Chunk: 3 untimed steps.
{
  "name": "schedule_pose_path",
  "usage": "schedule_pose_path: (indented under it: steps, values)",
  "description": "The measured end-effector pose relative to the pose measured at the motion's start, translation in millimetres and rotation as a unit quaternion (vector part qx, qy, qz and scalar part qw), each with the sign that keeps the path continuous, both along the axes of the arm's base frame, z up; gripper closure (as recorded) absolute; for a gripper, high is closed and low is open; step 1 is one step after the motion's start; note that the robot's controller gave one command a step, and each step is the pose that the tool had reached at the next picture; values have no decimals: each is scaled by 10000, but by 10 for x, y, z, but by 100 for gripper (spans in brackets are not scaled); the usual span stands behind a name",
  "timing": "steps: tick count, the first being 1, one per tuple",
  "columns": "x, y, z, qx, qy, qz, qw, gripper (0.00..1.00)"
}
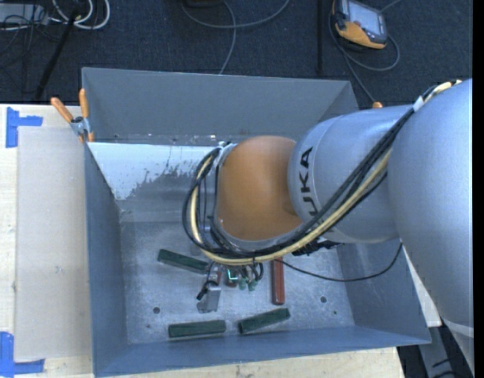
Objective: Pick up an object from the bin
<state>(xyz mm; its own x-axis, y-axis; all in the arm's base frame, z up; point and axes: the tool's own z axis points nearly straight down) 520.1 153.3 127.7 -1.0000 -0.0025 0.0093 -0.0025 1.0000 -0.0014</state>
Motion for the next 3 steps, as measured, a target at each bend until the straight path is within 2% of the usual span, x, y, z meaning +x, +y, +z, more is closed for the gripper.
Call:
schedule_pose_path:
  steps: [1, 2, 3]
  values:
    - [-153, -238, -67, -11, -26, -1415, 9899, 0]
    - [150, -116, -614, -5, -34, -1133, 9936, 0]
    - [151, -123, -583, 0, -42, -1158, 9933, 100]
